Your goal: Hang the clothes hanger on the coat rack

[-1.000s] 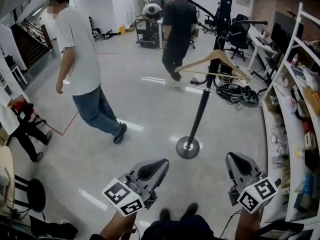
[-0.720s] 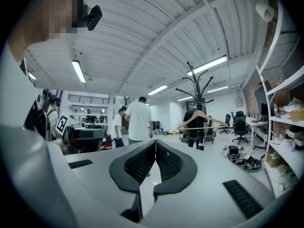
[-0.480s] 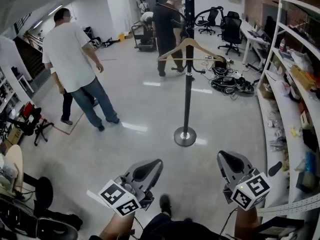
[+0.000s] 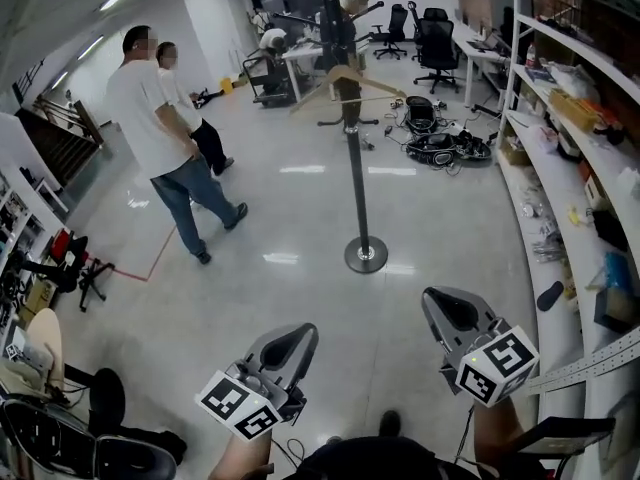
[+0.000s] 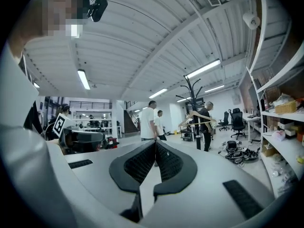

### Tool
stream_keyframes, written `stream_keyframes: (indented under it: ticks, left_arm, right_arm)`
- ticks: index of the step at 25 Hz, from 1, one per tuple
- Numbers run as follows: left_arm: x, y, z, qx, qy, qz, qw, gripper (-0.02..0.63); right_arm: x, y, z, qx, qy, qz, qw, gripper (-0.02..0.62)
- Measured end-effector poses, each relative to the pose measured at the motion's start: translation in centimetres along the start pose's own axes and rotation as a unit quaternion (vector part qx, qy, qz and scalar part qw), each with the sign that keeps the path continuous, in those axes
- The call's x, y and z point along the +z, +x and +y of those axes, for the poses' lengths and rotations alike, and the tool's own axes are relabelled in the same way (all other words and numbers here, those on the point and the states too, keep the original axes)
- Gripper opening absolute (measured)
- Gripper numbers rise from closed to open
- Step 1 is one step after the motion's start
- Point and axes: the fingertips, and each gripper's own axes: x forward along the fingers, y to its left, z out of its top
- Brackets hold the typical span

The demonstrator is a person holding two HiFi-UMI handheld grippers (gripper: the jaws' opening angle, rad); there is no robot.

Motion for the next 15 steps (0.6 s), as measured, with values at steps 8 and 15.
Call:
stream_keyframes:
  ticks: [8, 15]
  left_arm:
    - [-2.7, -10.3, -1.2, -0.025, -0.030, -0.002, 0.9992, 0.000]
    - [-4.7, -17.9, -3.7, -0.053, -0.042, 0.009, 0.9976, 0.000]
  right_arm:
    - [-1.7, -3.1, 10.4, -0.027, -0.028, 0.013, 0.999, 0.006]
    - [-3.2, -7.4, 18.1, -0.063, -0.007, 0.023, 0.998, 0.006]
